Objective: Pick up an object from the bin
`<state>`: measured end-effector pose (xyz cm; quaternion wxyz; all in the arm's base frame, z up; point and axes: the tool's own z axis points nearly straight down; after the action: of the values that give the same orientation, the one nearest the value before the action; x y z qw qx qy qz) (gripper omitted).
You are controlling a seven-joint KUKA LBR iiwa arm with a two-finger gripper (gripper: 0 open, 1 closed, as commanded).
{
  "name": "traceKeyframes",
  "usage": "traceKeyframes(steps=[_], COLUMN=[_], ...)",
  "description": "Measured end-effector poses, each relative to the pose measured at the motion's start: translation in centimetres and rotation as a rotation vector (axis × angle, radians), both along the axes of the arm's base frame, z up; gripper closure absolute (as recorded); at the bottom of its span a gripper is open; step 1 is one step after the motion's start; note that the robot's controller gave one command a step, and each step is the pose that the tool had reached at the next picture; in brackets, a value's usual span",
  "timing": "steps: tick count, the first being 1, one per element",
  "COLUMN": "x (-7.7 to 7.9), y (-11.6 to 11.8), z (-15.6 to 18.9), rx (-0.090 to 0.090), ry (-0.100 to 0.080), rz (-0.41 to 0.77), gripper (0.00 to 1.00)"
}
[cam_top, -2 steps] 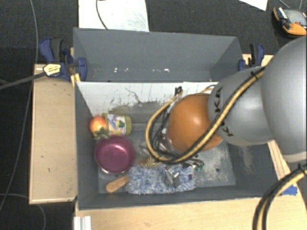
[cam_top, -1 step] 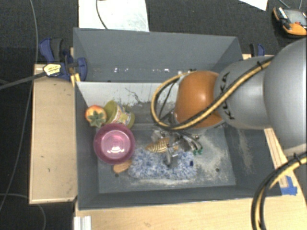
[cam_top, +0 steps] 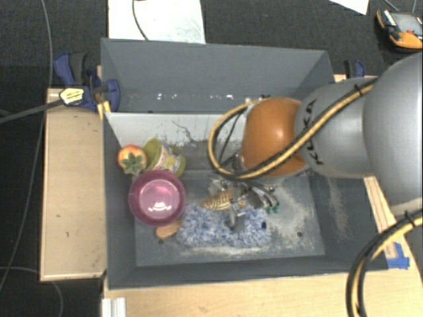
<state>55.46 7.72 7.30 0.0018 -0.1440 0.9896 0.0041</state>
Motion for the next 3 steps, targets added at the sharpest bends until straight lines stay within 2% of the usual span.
traceKeyframes(steps=[2, 3], x=[0.0, -0.3], y=[0.1, 0.0], z=[1.7, 2.9], rx=[0.001, 0.000], ry=[-0.001, 0.007], rz=[0.002, 0.002], gripper=[1.00, 1.00])
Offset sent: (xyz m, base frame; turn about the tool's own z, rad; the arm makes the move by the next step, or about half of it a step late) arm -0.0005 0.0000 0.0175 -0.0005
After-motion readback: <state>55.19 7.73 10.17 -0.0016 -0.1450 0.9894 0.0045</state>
